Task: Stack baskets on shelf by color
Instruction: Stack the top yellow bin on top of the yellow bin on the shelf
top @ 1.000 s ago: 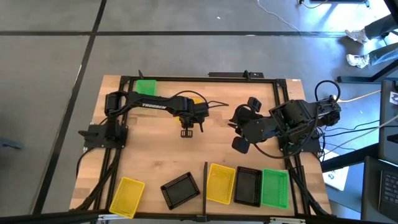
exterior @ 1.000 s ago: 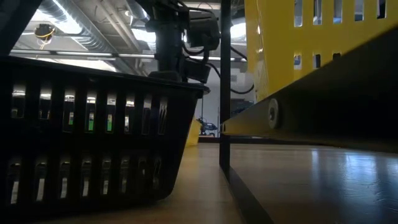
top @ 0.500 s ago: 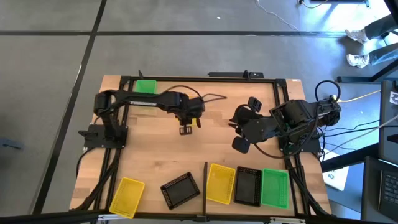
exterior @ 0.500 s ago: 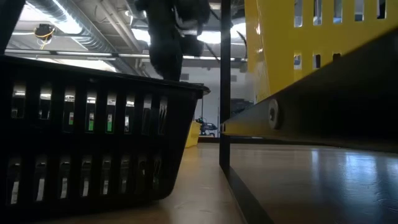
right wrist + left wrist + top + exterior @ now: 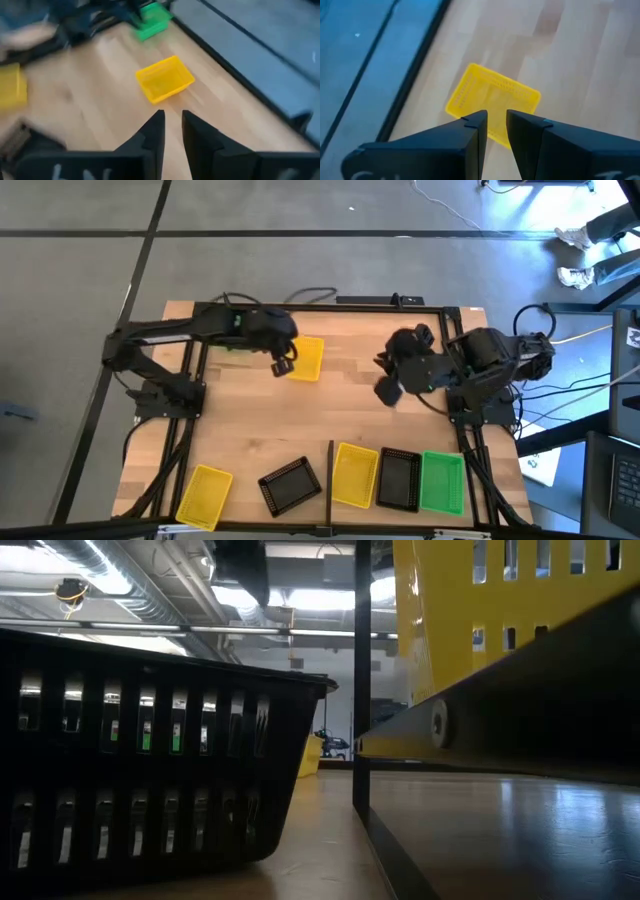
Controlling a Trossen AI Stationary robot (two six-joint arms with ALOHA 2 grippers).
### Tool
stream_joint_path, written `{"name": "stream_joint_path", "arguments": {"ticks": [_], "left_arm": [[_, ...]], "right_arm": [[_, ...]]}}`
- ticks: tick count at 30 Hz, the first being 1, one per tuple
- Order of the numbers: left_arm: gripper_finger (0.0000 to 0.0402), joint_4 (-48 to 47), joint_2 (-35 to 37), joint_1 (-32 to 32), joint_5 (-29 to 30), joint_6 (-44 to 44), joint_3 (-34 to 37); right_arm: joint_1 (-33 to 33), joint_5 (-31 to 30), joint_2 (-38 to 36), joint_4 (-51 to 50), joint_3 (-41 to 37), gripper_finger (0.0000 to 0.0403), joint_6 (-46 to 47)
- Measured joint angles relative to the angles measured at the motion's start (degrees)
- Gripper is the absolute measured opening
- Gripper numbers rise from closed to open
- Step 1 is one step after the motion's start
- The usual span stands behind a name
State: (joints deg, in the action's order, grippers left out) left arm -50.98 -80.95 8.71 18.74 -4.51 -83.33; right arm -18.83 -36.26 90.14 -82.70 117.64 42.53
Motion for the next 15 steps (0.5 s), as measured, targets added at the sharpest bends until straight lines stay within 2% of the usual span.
{"name": "stream_joint_path", "arguments": {"ticks": [6,11,15], "left_arm": [[0.0064,0.04,6.26,0.0,0.57,-2.75,0.0],[0.0064,0.02,9.09,0.02,0.66,-2.89,0.0],[0.0064,0.06,11.1,0.02,0.77,-2.91,-0.04]], "right_arm": [[8.12,1.42,1.82,0.65,0.0,0.0065,17.48],[14.68,9.54,4.91,1.06,0.0,0.0065,17.87],[18.04,12.24,8.09,3.16,0.0,0.0065,18.72]]}}
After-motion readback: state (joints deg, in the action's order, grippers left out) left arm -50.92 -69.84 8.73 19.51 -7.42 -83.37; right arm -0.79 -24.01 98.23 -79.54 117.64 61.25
